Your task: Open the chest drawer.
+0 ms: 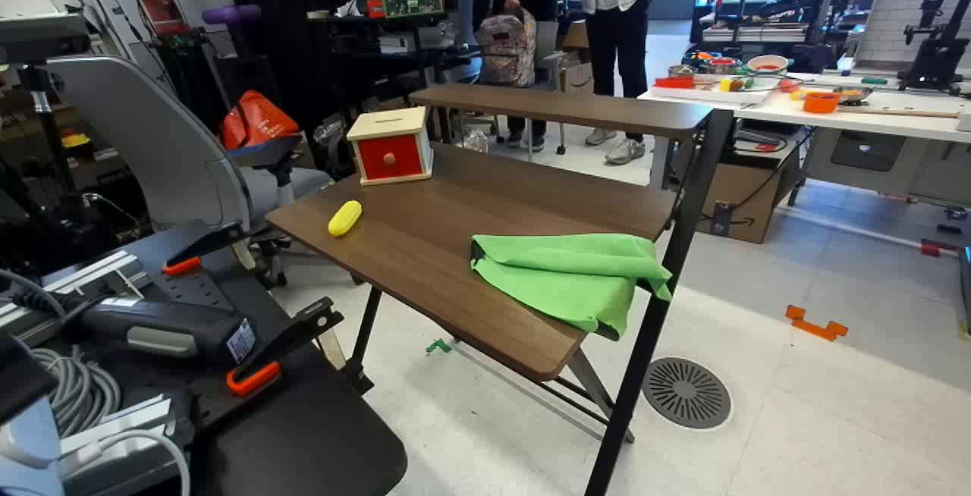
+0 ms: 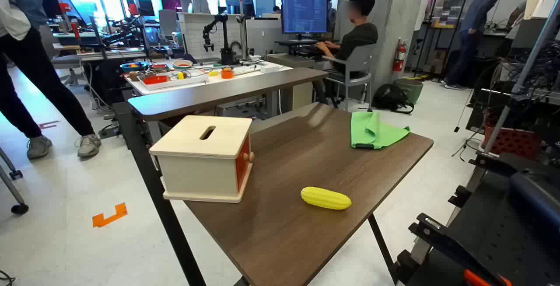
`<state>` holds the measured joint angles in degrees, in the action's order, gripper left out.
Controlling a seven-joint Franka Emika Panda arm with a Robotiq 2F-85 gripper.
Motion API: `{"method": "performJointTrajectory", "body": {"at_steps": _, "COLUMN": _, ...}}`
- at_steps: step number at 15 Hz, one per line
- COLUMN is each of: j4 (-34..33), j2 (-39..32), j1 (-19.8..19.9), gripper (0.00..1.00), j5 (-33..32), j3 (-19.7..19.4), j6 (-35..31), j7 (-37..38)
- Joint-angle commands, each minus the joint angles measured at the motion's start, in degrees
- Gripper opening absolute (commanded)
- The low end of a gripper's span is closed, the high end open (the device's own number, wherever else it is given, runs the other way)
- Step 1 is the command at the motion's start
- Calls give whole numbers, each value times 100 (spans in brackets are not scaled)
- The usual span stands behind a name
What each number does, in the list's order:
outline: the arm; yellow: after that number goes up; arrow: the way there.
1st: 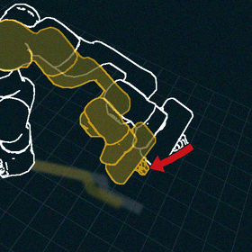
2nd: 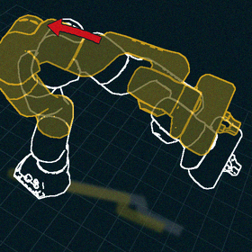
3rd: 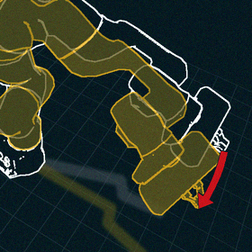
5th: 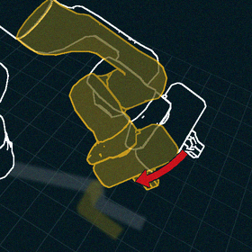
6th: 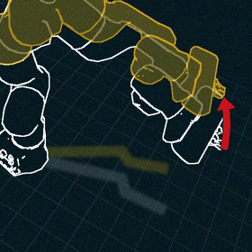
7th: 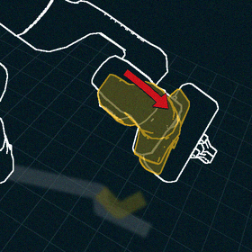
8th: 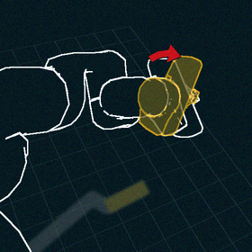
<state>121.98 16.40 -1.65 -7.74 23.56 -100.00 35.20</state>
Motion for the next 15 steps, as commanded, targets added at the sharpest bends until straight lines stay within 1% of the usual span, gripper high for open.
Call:
{"method": "performJointTrajectory", "body": {"at_steps": 1, "j4": -23, "j2": -39, "j1": -263, "gripper": 100, "j5": -70, "j3": -229, "j6": 24, "j7": 63}}
{"method": "performJointTrajectory", "body": {"at_steps": 11, "j4": -28, "j2": -39, "j1": -264, "gripper": 100, "j5": -70, "j3": -229, "j6": 24, "j7": 63}}
{"method": "performJointTrajectory", "body": {"at_steps": 13, "j4": -22, "j2": -171, "j1": -230, "gripper": 100, "j5": -385, "j3": -159, "j6": -229, "j7": 248}}
{"method": "performJointTrajectory", "body": {"at_steps": 15, "j4": -89, "j2": -428, "j1": -270, "gripper": 100, "j5": -630, "j3": -192, "j6": -512, "j7": 200}}
